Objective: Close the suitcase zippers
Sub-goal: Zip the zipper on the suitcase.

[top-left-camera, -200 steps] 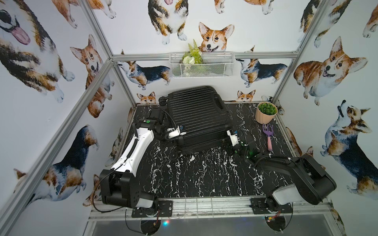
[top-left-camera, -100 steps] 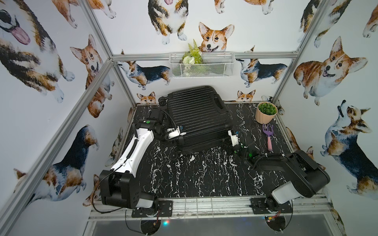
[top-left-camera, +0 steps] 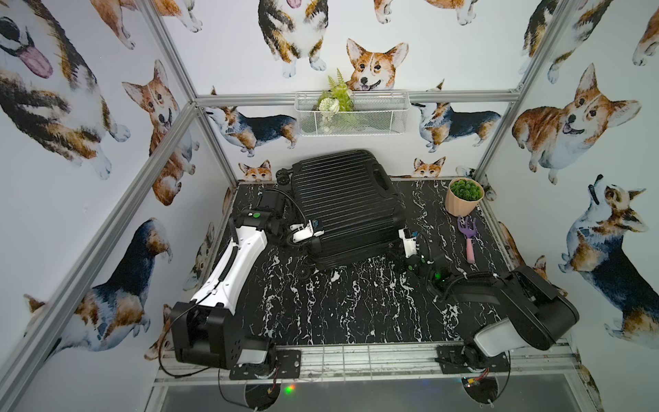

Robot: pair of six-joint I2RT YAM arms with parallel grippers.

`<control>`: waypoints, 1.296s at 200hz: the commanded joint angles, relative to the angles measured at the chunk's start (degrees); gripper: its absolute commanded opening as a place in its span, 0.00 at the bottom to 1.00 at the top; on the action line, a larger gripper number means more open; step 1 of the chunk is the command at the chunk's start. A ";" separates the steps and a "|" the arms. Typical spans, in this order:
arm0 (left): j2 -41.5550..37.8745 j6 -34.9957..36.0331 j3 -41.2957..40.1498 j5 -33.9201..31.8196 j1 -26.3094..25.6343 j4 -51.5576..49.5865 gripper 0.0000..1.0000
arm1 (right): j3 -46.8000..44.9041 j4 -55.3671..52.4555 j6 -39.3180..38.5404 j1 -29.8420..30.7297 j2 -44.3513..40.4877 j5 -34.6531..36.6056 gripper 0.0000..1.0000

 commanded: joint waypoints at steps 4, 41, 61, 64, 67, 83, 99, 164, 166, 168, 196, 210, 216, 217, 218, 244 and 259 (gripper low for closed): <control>-1.25 -2.03 -0.49 -0.62 -0.20 1.02 0.49 | -0.27 -2.49 -2.41 0.18 -2.77 1.65 0.00; -1.90 -4.24 -0.56 -0.29 -0.76 2.29 0.47 | 0.85 -9.85 -5.44 0.74 -5.39 0.59 0.00; -1.81 -6.03 -0.45 -0.54 -1.87 1.97 0.44 | 1.71 -12.06 -7.17 1.93 -5.40 0.84 0.00; -1.81 -6.29 -0.46 -0.67 -2.11 1.90 0.44 | 1.79 -12.28 -7.53 2.18 -5.36 0.96 0.00; -1.81 -6.48 -0.50 -0.69 -2.43 1.81 0.44 | 1.90 -12.50 -7.80 2.45 -5.33 1.12 0.00; -2.11 -7.91 -1.00 -1.60 -4.01 1.84 0.43 | 2.65 -13.97 -8.83 3.69 -5.12 2.20 0.00; -2.33 -10.32 -1.79 -2.92 -5.17 3.16 0.42 | 3.48 -15.22 -9.47 4.68 -4.93 2.84 0.00; -0.32 -22.25 -0.53 -7.53 -9.01 4.05 0.35 | 5.58 -17.93 -10.73 7.95 -4.71 3.39 0.00; -0.31 -22.56 -0.55 -7.81 -9.21 4.04 0.35 | 5.63 -18.01 -10.76 8.02 -4.71 3.41 0.00; -0.31 -22.79 -0.55 -8.05 -9.42 4.04 0.35 | 5.73 -18.03 -10.70 8.10 -4.71 3.44 0.00; -0.92 -25.25 -1.57 -8.78 -10.92 4.63 0.35 | 6.49 -18.72 -11.05 9.34 -4.44 3.99 0.00; -1.18 -26.19 -1.95 -8.73 -11.49 4.71 0.35 | 7.08 -19.21 -11.19 10.04 -4.28 4.23 0.00; -1.33 -26.72 -1.96 -8.89 -11.76 4.71 0.34 | 7.41 -19.30 -11.30 10.32 -4.14 4.27 0.00; -1.35 -26.83 -1.95 -8.89 -11.78 4.68 0.34 | 7.44 -19.33 -11.30 10.34 -4.11 4.27 0.00; -1.36 -26.93 -1.94 -8.89 -11.83 4.67 0.34 | 7.50 -19.38 -11.30 10.39 -4.10 4.27 0.00; -2.19 -28.51 -2.21 -8.95 -12.97 4.97 0.34 | 8.67 -19.87 -11.63 11.65 -3.36 4.68 0.00; -2.80 -28.87 -2.50 -8.77 -13.69 5.83 0.34 | 9.43 -20.22 -11.64 12.34 -2.95 4.80 0.00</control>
